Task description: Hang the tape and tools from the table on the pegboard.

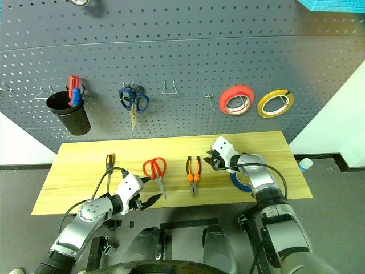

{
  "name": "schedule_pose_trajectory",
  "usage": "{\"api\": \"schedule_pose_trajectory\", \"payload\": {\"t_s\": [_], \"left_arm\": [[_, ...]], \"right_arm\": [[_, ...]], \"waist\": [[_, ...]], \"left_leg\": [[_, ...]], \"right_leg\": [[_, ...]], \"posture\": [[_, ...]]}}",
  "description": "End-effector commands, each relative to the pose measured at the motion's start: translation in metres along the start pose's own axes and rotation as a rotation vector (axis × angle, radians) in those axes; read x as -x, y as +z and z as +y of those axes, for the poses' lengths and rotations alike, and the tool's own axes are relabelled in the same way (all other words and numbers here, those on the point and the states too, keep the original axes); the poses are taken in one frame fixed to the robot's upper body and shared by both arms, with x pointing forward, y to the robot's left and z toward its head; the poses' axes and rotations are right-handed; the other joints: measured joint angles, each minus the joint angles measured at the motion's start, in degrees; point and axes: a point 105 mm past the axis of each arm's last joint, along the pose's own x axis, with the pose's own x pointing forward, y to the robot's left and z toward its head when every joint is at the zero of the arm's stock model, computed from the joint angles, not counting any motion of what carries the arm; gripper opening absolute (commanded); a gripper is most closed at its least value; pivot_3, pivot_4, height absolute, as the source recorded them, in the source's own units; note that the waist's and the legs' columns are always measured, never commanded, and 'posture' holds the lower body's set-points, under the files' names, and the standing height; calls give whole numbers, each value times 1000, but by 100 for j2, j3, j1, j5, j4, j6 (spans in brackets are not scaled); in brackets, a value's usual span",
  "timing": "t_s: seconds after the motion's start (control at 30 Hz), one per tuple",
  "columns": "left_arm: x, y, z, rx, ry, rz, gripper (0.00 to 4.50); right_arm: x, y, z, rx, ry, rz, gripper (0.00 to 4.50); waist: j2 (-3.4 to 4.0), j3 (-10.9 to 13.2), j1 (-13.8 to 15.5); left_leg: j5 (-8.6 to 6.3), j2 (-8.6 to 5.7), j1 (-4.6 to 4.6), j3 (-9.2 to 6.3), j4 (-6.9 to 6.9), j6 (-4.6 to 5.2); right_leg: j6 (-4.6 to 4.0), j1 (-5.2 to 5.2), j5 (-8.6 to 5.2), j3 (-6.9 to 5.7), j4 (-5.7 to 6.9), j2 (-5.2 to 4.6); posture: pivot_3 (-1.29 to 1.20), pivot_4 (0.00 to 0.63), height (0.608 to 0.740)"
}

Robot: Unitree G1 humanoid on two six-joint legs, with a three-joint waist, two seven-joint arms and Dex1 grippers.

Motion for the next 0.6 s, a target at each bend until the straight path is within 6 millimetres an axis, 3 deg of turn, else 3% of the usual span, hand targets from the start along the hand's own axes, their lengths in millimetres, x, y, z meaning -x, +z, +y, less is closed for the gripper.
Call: {"api": "schedule_pose_trajectory", "payload": {"t_s": [0.03, 0.27, 0.43, 0.6], "left_arm": [[2, 9, 3, -36, 3, -33, 3783], [0, 9, 3, -48, -7, -33, 3783], [-2, 12, 2, -51, -27, -44, 3783], [1, 28, -3, -87, -96, -128, 3783]], "right_arm": [[11, 6, -6, 8, -18, -2, 1863], [29, -12, -15, 7, -87, 94, 4141], [36, -29, -16, -46, -105, 191, 4141], [40, -51, -7, -104, -79, 327, 4141]], "waist": [[-1, 0, -53], [-1, 0, -79], [-1, 0, -79], [-2, 0, -78]], "left_leg": [[0, 1, 4, -3, 4, 0], [0, 1, 3, 0, 9, 0], [0, 1, 4, -1, 8, 0], [0, 1, 3, 0, 12, 0]], "right_leg": [[6, 4, -4, 0, 2, 2], [6, 9, -5, 2, -1, 1], [7, 7, -4, 2, 1, 2], [6, 8, -4, 2, 0, 2]], "posture": [[67, 87, 736], [56, 87, 736], [41, 88, 736], [42, 86, 736]]}}
